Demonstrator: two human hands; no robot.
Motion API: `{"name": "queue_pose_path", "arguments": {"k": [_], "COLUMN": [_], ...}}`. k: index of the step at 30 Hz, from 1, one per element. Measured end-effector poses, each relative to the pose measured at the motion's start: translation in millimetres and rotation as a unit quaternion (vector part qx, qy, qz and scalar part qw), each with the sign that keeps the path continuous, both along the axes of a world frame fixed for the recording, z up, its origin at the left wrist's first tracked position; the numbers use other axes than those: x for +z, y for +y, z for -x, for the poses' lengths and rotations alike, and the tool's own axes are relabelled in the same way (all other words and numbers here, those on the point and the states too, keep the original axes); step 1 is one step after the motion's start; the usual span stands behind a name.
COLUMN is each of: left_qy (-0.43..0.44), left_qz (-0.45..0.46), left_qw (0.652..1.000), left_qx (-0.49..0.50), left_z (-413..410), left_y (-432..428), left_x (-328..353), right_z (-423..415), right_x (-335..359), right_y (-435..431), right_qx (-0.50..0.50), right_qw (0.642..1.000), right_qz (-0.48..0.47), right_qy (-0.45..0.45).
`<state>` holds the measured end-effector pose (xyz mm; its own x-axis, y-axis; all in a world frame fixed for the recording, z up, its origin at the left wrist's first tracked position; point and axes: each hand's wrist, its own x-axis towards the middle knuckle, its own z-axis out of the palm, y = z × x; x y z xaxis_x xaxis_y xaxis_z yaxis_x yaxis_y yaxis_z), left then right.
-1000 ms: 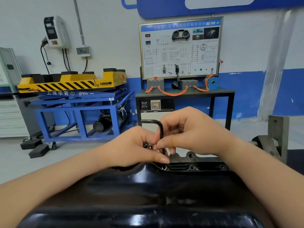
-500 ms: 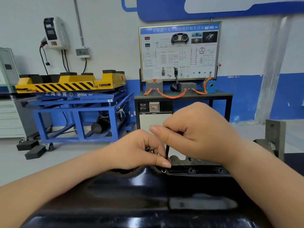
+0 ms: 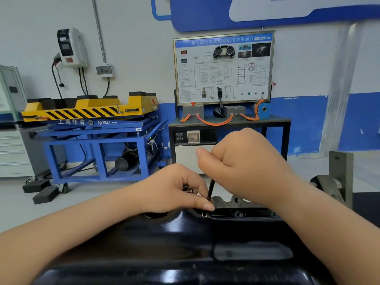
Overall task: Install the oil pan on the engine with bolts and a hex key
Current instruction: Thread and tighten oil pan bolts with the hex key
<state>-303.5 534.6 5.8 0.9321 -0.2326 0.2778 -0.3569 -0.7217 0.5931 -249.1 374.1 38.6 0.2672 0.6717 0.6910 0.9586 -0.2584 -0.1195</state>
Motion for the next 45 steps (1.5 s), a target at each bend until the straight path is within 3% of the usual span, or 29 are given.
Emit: {"name": "queue_pose_path", "arguments": {"k": [5, 9, 12, 15, 18, 20, 22, 26, 32, 36, 45], "left_qy": [0.028, 0.091, 0.103, 0.105, 0.131, 0.135, 0.132, 0.140, 0.158, 0.157, 0.176], "left_qz": [-0.096, -0.158, -0.177, -0.080, 0.049, 0.145, 0.199, 0.249, 0.249, 0.249, 0.241], "left_qw": [0.995, 0.981, 0.973, 0.979, 0.977, 0.966, 0.955, 0.940, 0.938, 0.940, 0.937], "left_qx": [0.020, 0.062, 0.106, 0.155, 0.159, 0.168, 0.177, 0.187, 0.181, 0.173, 0.181], "left_z": [1, -7, -14, -27, -43, -53, -59, -59, -51, -49, -49], "left_y": [-4, -11, -25, -43, -59, -67, -69, -63, -65, -70, -72], "left_x": [16, 33, 53, 75, 80, 77, 68, 56, 48, 50, 45], "right_z": [-14, -32, -44, -59, -70, -72, -70, -69, -69, -70, -65], "right_x": [-2, -10, -11, -3, -2, -8, -15, -19, -23, -24, -23], "right_y": [-4, -2, -2, -11, -21, -23, -24, -25, -27, -29, -30], "right_qx": [0.049, 0.145, 0.175, 0.200, 0.160, 0.125, 0.101, 0.084, 0.082, 0.107, 0.132], "right_qw": [0.999, 0.965, 0.945, 0.890, 0.854, 0.859, 0.885, 0.910, 0.933, 0.918, 0.884], "right_qz": [0.023, 0.074, -0.045, -0.203, -0.288, -0.285, -0.239, -0.189, -0.147, -0.175, -0.108], "right_qy": [0.008, 0.204, 0.274, 0.356, 0.402, 0.407, 0.386, 0.359, 0.319, 0.340, 0.436]}}
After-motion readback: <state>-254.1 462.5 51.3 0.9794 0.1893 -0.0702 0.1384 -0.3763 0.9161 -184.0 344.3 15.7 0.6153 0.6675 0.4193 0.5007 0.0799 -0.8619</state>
